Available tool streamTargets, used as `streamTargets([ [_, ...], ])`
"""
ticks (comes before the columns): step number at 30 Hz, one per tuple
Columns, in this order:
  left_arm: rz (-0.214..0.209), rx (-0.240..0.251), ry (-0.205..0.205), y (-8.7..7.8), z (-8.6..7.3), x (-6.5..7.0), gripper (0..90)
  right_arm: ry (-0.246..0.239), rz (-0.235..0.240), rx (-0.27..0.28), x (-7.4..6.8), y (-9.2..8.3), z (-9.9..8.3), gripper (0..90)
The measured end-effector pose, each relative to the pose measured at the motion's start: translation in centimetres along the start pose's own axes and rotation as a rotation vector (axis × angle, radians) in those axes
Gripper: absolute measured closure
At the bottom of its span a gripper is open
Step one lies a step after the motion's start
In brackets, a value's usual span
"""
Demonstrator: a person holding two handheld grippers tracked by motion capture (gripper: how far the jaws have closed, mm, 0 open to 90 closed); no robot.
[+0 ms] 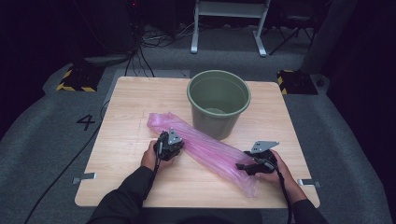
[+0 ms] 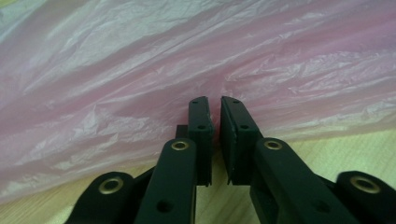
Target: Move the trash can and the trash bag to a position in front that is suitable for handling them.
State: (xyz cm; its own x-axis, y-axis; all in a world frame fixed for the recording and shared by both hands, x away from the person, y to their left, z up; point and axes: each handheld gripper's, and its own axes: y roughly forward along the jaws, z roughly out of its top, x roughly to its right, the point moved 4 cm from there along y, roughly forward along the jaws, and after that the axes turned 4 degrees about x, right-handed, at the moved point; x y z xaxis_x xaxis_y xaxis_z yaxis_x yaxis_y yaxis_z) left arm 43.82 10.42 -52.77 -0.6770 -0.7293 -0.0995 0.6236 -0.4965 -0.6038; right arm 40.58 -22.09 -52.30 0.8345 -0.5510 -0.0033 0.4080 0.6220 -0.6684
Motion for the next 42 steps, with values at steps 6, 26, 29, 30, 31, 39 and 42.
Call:
streamTargets([
  [6,-0.069,0.090,-0.076,-0.8,0.6,-0.1,21.5,-0.043,0.050,0.002,-0.7,-0.2,0.0,54.6],
  [26,-0.075,-0.038,-0.022,2.5,2.0,0.9,25.6,-0.085,0.103,-0.012,-1.0,-0.6,-0.4,39.6],
  [29,-0.101,-0.038,-0.028,2.5,2.0,0.8,33.4,-0.075,0.093,-0.014,-0.8,-0.5,-0.5,31.6],
  [30,-0.114,-0.034,-0.034,2.4,2.0,0.8,37.6,-0.065,0.089,-0.016,-0.7,-0.6,-0.5,30.2],
  [31,-0.120,-0.028,-0.037,2.4,1.9,0.8,43.5,-0.062,0.086,-0.012,-0.6,-0.6,-0.5,28.9],
  [39,-0.107,-0.008,-0.032,2.2,1.7,0.3,79.5,0.005,0.021,0.075,1.0,-2.3,-0.3,26.7],
  [42,-0.094,-0.006,-0.027,2.1,1.7,0.1,86.9,0.040,-0.015,0.094,1.8,-2.8,-0.4,26.9],
])
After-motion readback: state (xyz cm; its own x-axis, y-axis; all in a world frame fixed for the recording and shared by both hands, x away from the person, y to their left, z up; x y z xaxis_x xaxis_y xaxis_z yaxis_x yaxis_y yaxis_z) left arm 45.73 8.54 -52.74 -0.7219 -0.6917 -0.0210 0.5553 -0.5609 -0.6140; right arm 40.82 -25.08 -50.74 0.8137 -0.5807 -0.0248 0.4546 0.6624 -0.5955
